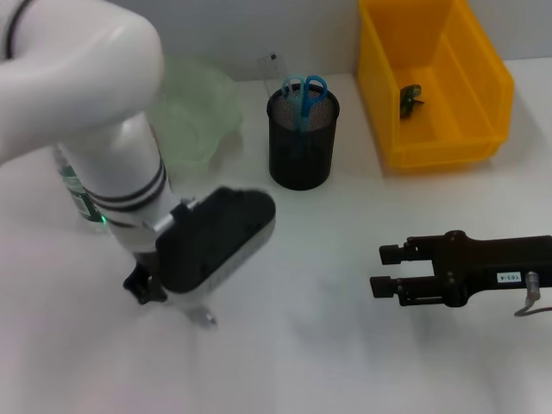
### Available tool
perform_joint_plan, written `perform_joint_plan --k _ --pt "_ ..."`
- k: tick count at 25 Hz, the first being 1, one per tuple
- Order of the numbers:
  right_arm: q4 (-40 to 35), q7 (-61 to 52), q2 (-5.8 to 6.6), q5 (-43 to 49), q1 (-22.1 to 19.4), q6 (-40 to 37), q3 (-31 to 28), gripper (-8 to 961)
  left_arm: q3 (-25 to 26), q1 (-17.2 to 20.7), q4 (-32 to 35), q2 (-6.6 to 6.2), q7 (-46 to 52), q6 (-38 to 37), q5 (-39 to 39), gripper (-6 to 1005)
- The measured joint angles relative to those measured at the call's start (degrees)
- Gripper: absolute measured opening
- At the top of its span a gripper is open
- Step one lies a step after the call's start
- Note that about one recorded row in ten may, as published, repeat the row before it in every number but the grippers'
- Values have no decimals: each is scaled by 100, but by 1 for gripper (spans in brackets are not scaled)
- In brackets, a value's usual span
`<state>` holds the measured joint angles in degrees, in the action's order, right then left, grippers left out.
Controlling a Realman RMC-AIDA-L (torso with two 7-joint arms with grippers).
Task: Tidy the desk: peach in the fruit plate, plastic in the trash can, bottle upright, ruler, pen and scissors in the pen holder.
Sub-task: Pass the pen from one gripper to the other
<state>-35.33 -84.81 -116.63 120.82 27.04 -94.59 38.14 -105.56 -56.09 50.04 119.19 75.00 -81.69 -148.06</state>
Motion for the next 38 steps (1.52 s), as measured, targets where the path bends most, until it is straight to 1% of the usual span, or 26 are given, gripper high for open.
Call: perform_joint_plan --k 1,5,6,7,9,10,11,12,13,14,15,16,19,22,25,26,27,28,29,30,31,33,34,35,38 --pt "0 0 0 -1 -5 0 0 670 220 113 242 -5 88 -11 -41 138" --pt "-1 3 4 -3 -15 2 1 670 220 113 242 -5 88 -11 -41 141" --pt "-4 8 11 -4 -16 3 0 669 1263 383 951 -17 316 -408 72 142" --pt "-4 27 20 -5 -15 3 0 669 1998 386 1176 -27 676 -787 423 143" --pt "3 115 36 -6 -14 3 -2 669 1998 386 1176 -27 676 -787 423 144" --pt "4 186 39 -7 -16 3 -4 669 2546 355 1260 -47 1062 -988 732 145" --pt "4 272 39 -7 -23 3 -6 669 2546 355 1260 -47 1062 -988 732 146" --pt "1 351 40 -8 -30 2 -8 669 3438 380 1416 -55 1646 -1204 1260 147" --pt "-2 432 44 -9 -37 -3 -13 669 3703 423 1471 -57 1845 -1241 1498 148" --pt "-4 494 52 -9 -40 -11 -20 668 4110 523 1556 -67 2286 -1290 1995 149" --pt "-5 520 67 -9 -41 -24 -25 668 4110 523 1556 -67 2286 -1290 1995 149" --pt "-8 543 84 -8 -42 -35 -32 668 4382 629 1639 -79 2752 -1309 2434 150" --pt "-45 562 120 7 -42 -54 -35 667 4553 812 1802 -84 3454 -1281 2954 153" --pt "-130 645 113 -7 -67 -87 -74 664 4581 999 1966 -82 4138 -1187 3347 155" --pt "-187 832 83 -18 -90 -133 -178 662 4581 999 1966 -82 4138 -1187 3347 158" --pt "-208 858 77 -19 -96 -148 -202 662 4584 1063 1999 -83 4470 -1139 3519 159" --pt "-250 888 70 -21 -103 -171 -239 662 4688 1142 2001 -108 5408 -1100 3778 159" --pt "-291 911 63 -25 -107 -187 -261 661 4758 1135 1982 -129 5794 -1151 3795 160" --pt "-341 940 49 -36 -111 -198 -281 661 4758 1135 1982 -129 5794 -1151 3795 161" --pt "-408 1004 23 -62 -120 -198 -297 661 4781 1127 1974 -141 5967 -1182 3796 162" --pt "-470 1114 -5 -113 -136 -188 -307 662 4808 1101 1961 -182 6507 -1322 3802 163" --pt "-614 1436 -73 -230 -180 -142 -351 662 4812 1076 1955 -215 6991 -1400 3806 164" --pt "-695 1688 -118 -294 -206 -107 -387 662 4812 1076 1955 -215 6991 -1400 3806 165" --pt "-777 2001 -170 -361 -229 -67 -420 663 4815 1046 1925 -260 7392 -1400 3788 166" --pt "-813 2926 -232 -623 -266 56 -468 663 4854 975 1816 -340 7935 -1379 3765 169"
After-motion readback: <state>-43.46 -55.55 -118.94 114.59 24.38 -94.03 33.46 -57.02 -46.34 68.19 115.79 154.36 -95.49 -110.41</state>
